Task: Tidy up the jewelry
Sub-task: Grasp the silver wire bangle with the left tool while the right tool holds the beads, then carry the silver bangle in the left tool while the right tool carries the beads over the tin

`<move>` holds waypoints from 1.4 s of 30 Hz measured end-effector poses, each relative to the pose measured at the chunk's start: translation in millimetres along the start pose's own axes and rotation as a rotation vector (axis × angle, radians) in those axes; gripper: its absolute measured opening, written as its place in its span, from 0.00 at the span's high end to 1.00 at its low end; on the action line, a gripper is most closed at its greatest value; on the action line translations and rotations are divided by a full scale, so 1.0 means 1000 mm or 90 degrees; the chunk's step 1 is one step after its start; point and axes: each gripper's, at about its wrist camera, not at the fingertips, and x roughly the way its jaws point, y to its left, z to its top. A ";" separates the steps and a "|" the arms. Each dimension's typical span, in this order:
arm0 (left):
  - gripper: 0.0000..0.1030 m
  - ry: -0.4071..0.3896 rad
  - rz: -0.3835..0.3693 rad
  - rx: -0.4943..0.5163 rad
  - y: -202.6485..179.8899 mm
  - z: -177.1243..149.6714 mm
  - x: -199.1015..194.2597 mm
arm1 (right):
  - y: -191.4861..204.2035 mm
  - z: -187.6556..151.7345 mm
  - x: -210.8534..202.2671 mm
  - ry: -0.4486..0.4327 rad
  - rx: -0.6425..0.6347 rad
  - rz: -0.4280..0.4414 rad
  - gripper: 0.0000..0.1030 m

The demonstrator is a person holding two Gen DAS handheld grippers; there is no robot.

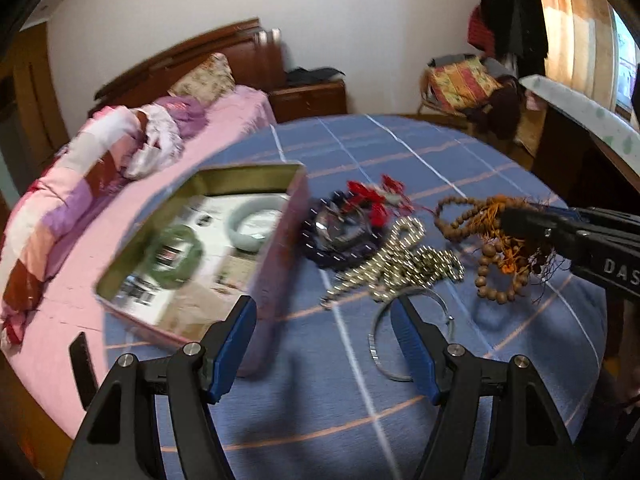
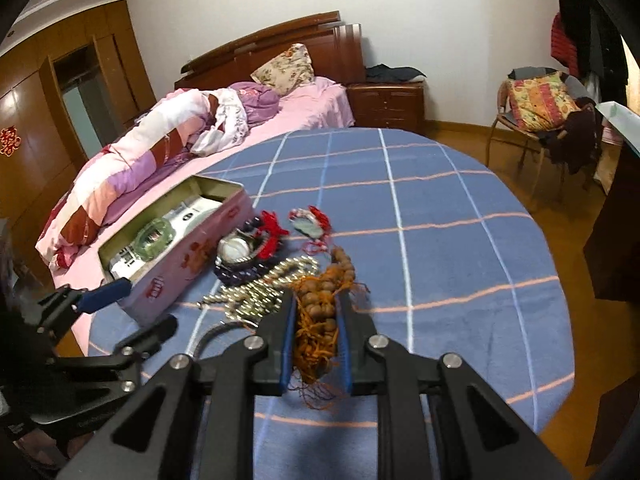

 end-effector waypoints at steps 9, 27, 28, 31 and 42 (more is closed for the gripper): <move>0.59 0.075 -0.053 0.029 -0.025 -0.011 0.032 | -0.017 -0.013 0.002 0.012 0.025 -0.004 0.80; 0.98 0.013 -0.069 0.015 -0.015 -0.002 -0.001 | -0.020 -0.018 -0.004 0.012 0.018 -0.011 0.80; 0.98 0.006 -0.068 0.015 -0.013 -0.001 -0.005 | -0.019 -0.016 -0.006 0.007 0.016 -0.009 0.80; 0.98 -0.008 -0.061 0.009 -0.006 0.005 -0.013 | -0.013 -0.012 -0.013 -0.008 0.009 -0.005 0.80; 0.98 -0.028 -0.029 -0.022 0.026 0.017 -0.025 | 0.007 0.005 -0.021 -0.038 -0.016 0.015 0.80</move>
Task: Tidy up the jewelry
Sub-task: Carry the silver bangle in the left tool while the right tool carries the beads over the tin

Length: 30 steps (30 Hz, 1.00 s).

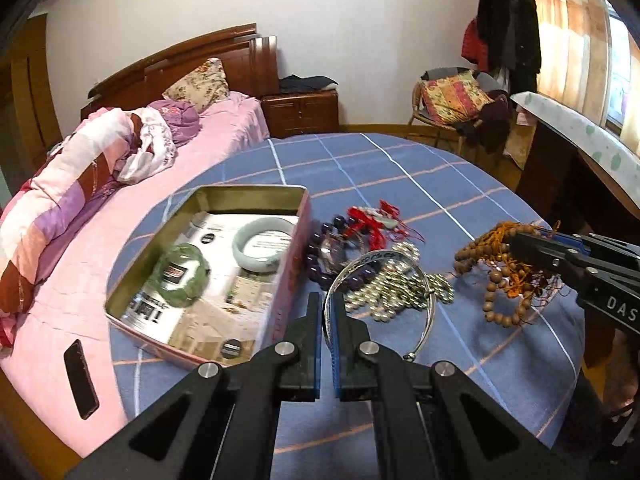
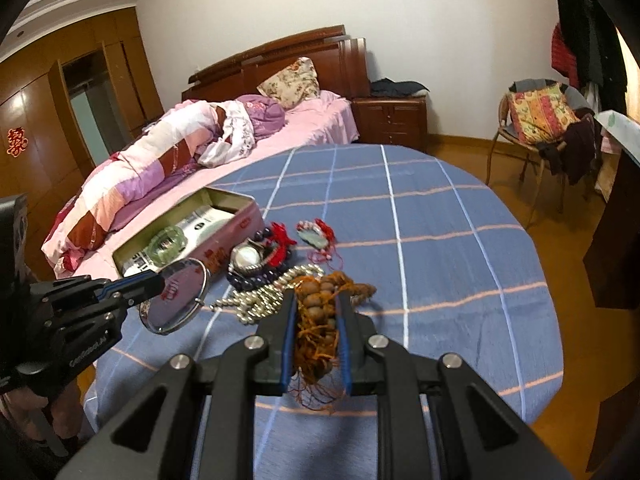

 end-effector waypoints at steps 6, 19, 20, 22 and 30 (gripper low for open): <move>0.98 -0.014 0.029 -0.021 0.026 0.010 -0.004 | 0.016 0.018 -0.001 -0.016 -0.027 0.017 0.80; 0.98 -0.006 0.086 -0.048 0.082 0.027 0.012 | 0.066 0.053 0.011 -0.048 -0.086 0.070 0.80; 0.98 -0.005 0.087 -0.049 0.085 0.027 0.013 | 0.068 0.054 0.013 -0.048 -0.089 0.073 0.80; 0.98 0.000 0.092 -0.054 0.091 0.028 0.017 | 0.076 0.057 0.017 -0.047 -0.097 0.080 0.80; 0.98 0.005 0.106 -0.077 0.114 0.033 0.022 | 0.101 0.064 0.034 -0.039 -0.124 0.106 0.80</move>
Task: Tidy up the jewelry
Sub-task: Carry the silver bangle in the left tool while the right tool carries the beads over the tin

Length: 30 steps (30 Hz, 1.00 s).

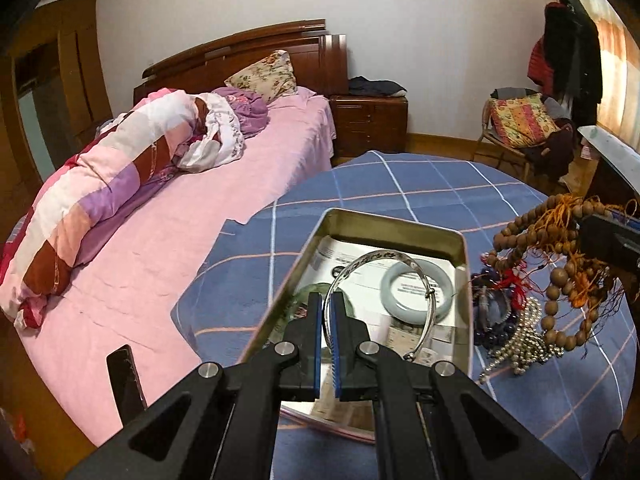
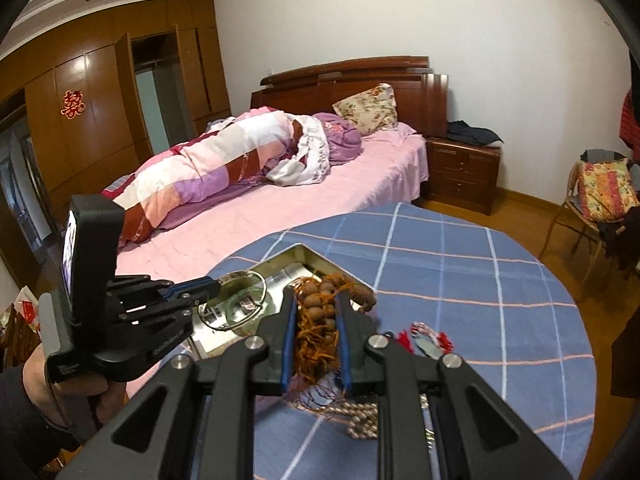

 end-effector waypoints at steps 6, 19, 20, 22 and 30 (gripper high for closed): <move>0.98 0.014 0.013 -0.012 0.010 -0.006 0.008 | 0.014 0.004 0.018 0.007 -0.012 0.022 0.80; 0.97 0.035 0.020 -0.026 0.021 -0.015 0.022 | 0.041 -0.004 0.050 0.034 -0.028 0.063 0.80; 0.97 0.036 0.021 -0.025 0.022 -0.015 0.023 | 0.041 -0.006 0.052 0.039 -0.027 0.064 0.80; 0.97 0.039 0.019 -0.025 0.021 -0.016 0.024 | 0.041 -0.010 0.055 0.047 -0.026 0.064 0.80; 0.97 0.051 0.018 -0.018 0.019 -0.021 0.029 | 0.036 -0.020 0.063 0.073 -0.020 0.058 0.80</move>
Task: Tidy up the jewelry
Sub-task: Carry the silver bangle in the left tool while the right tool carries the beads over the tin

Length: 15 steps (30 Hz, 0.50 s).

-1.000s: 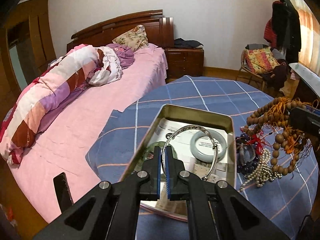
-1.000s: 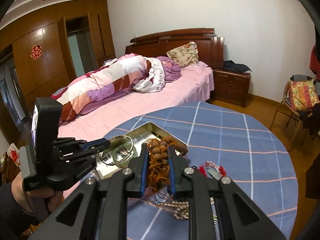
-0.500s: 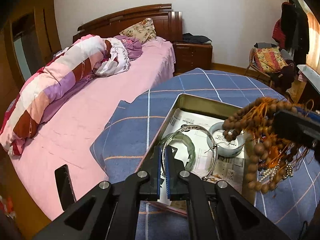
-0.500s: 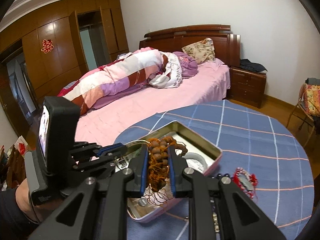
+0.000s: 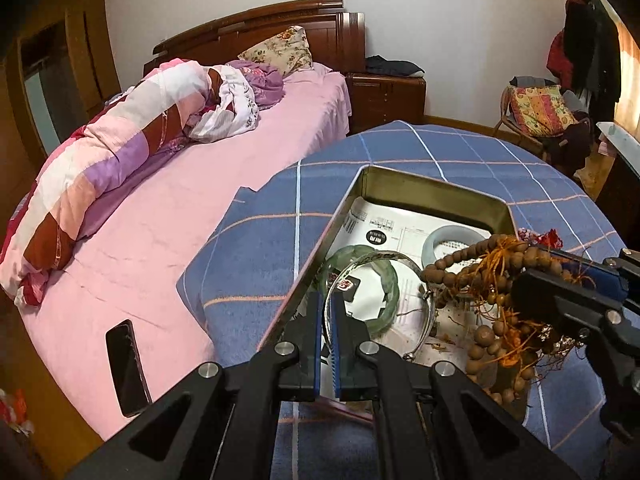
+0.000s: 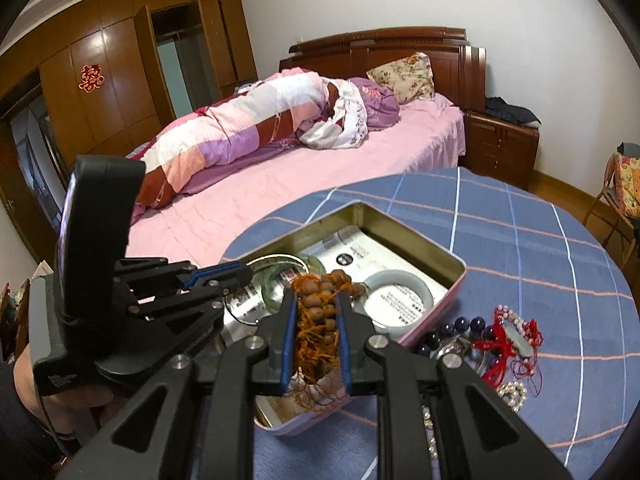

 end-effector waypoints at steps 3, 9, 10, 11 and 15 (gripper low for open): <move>0.97 0.005 -0.002 0.008 -0.004 -0.001 0.002 | -0.002 -0.006 0.002 0.013 0.003 0.001 0.80; 0.97 0.013 -0.003 0.012 -0.008 -0.008 0.006 | -0.006 -0.017 0.007 0.028 0.017 -0.004 0.80; 0.97 0.011 -0.002 0.014 -0.009 -0.008 0.006 | -0.006 -0.017 0.007 0.031 0.018 -0.004 0.80; 0.97 0.011 -0.002 0.014 -0.009 -0.008 0.006 | -0.006 -0.018 0.007 0.031 0.018 -0.005 0.80; 0.97 0.013 -0.002 0.017 -0.010 -0.007 0.006 | -0.005 -0.021 0.006 0.033 0.018 -0.005 0.80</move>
